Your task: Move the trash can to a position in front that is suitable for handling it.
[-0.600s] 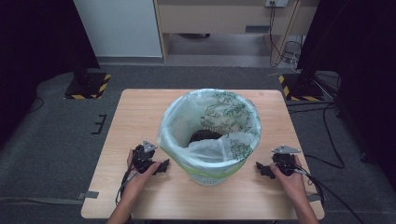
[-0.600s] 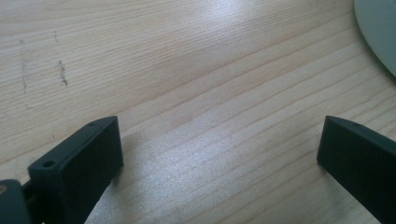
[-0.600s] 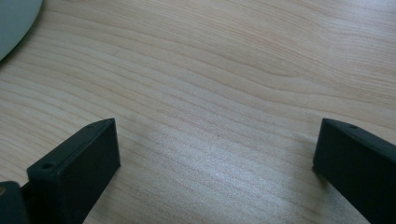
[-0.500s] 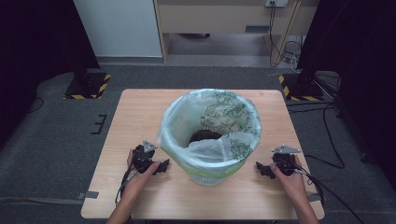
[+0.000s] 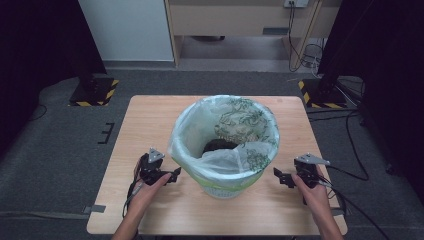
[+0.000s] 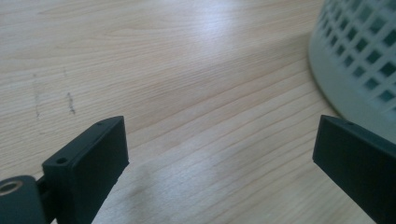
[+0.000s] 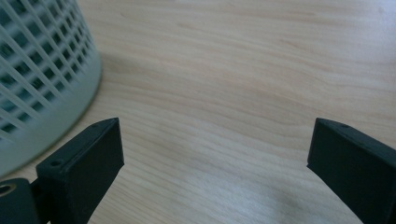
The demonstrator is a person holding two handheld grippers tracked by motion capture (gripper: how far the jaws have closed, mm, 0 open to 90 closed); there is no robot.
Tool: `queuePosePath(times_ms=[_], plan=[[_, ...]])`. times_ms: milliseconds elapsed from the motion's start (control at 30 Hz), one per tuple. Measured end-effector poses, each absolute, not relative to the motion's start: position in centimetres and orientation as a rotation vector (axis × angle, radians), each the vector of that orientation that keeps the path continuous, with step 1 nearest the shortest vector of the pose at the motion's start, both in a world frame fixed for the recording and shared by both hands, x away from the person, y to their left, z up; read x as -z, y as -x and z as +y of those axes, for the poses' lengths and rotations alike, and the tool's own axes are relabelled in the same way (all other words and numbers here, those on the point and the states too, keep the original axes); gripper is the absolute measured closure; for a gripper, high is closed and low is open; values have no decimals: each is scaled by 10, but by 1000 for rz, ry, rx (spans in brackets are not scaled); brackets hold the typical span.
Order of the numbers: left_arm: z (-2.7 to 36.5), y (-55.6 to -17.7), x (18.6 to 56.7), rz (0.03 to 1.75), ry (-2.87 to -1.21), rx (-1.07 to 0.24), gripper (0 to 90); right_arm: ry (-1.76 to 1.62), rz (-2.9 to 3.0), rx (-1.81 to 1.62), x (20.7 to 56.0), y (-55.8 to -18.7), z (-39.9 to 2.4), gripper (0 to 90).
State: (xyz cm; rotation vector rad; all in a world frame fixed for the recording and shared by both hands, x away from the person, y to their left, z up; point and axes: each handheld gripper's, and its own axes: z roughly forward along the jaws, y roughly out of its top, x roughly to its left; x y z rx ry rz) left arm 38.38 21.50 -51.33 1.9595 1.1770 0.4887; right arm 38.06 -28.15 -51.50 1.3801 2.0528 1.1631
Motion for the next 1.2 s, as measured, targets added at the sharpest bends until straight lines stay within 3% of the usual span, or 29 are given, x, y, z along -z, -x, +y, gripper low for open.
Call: queuePosePath(times_ms=[600, 1200], plan=[[203, -361, 483, 1008, -1910, -474, 29, -1226, 2034, -1315, 490, -371, -263, 33], [189, -359, 480, 979, -1914, -459, 28, -1200, 2057, -1357, 486, -369, -245, 32]])
